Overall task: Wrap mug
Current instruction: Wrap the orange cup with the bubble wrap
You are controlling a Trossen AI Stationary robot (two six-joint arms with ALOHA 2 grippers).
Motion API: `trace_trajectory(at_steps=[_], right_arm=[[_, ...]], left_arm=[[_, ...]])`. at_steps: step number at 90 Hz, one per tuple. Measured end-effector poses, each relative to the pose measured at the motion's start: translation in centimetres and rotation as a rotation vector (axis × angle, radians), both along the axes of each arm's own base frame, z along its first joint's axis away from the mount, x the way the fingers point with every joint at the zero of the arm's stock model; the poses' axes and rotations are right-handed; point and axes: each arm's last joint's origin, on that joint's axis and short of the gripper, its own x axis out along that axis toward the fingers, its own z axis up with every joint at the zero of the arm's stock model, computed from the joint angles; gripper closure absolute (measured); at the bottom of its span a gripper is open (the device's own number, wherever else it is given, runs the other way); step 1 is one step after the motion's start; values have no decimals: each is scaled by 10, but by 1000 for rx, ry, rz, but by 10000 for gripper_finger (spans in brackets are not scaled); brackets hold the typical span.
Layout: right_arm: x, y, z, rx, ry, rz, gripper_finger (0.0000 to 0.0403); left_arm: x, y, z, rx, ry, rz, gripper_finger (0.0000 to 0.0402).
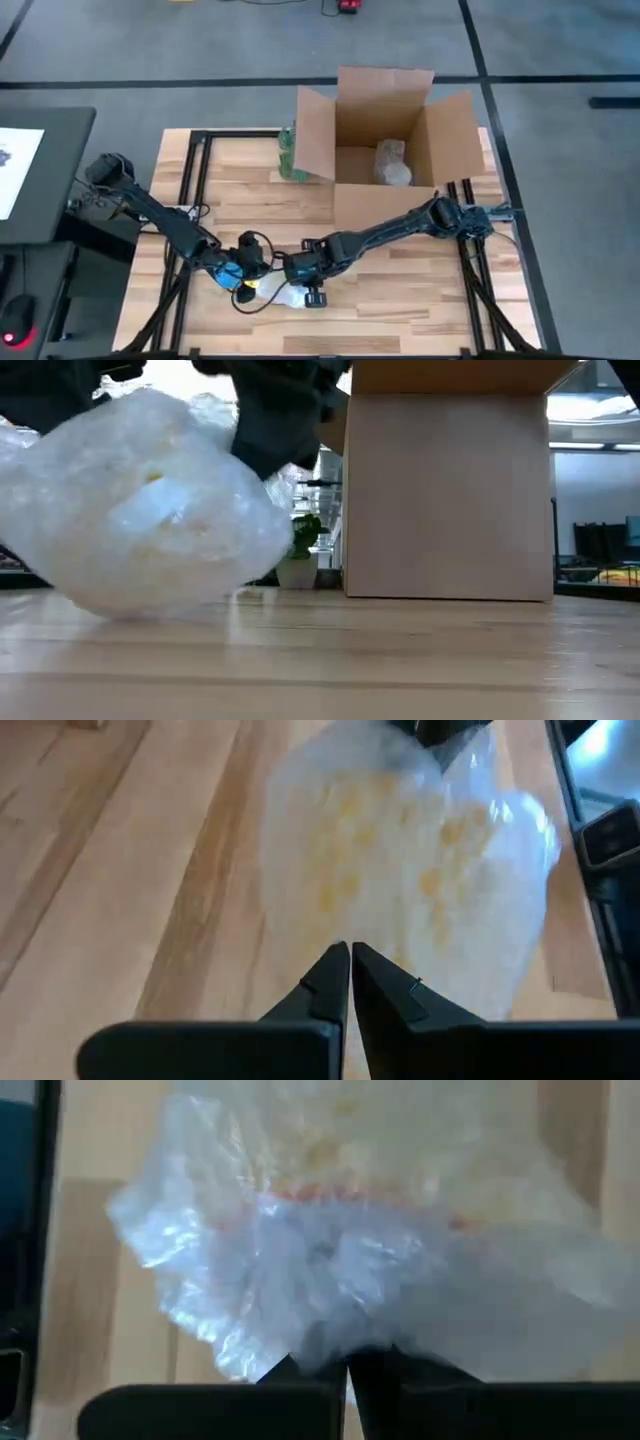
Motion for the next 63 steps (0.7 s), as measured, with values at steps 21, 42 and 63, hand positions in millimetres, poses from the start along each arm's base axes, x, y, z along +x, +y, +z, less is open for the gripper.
trace_trajectory(at_steps=[21,42,63], right_arm=[[4,-1,9,15,-51,-3,403],[21,0,-11,-9,-121,-35,403],[31,-1,-20,-5,-177,-53,403]], left_arm=[[14,-9,-18,25,-5,17,402],[16,-10,-29,58,20,37,402],[15,-9,-34,58,49,52,401]])
